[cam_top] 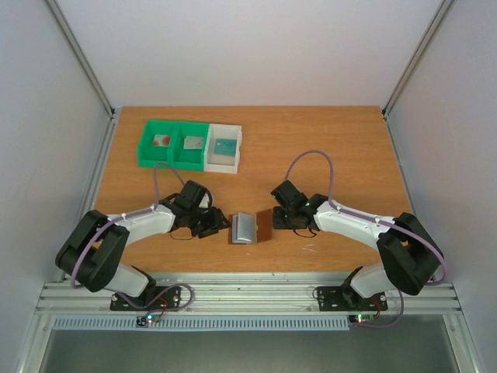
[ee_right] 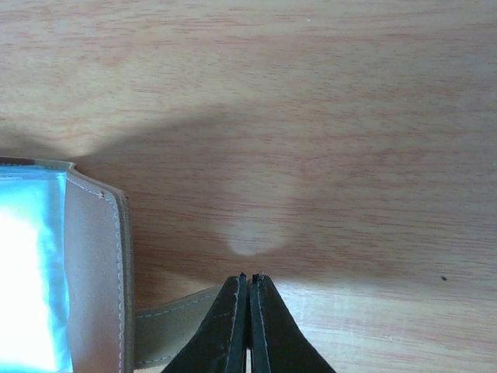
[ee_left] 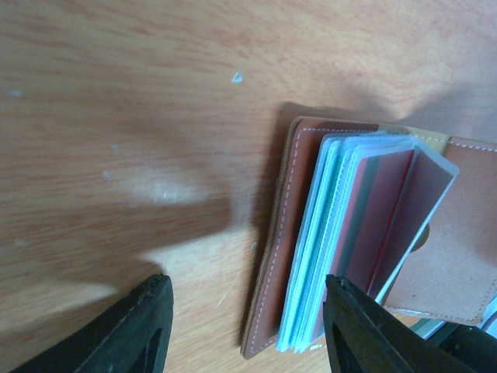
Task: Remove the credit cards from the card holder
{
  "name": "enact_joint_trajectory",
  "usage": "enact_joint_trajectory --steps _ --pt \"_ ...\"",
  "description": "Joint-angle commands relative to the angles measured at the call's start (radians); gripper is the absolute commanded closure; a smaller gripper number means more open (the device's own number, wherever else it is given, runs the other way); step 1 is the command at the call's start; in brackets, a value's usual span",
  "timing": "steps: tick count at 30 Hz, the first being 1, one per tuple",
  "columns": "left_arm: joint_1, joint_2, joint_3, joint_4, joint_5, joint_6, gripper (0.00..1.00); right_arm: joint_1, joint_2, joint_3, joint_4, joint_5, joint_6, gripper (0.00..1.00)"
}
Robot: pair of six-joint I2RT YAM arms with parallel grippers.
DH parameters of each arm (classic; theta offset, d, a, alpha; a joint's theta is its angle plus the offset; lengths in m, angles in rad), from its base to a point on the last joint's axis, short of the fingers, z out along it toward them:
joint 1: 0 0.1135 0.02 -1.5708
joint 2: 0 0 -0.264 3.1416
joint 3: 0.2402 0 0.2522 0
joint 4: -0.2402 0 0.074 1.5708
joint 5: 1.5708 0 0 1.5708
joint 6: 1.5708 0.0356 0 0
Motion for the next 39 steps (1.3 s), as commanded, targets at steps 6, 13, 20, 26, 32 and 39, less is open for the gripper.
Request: enact_joint_trajectory --steps 6,13,20,26,32,39 --pt "-0.016 0.058 0.042 0.068 -0.020 -0.019 0.46 -0.009 0.007 -0.053 0.038 0.093 0.029 0.99" --pt "-0.049 0.121 0.062 0.125 -0.001 -0.047 0.51 -0.009 0.015 -0.064 0.060 0.059 0.040 0.99" --pt "-0.067 0.170 0.067 0.212 0.026 -0.094 0.59 -0.010 -0.010 -0.074 0.068 0.041 0.031 0.99" --pt "-0.069 0.203 0.057 0.302 0.049 -0.136 0.77 -0.009 -0.013 -0.076 0.073 0.018 0.028 0.99" --pt "-0.069 0.140 0.072 0.282 0.073 -0.133 0.99 -0.009 -0.066 -0.030 0.024 -0.038 0.014 0.90" --pt "-0.069 0.084 0.067 0.275 0.098 -0.133 0.99 -0.009 -0.112 0.101 -0.176 -0.016 0.020 0.63"
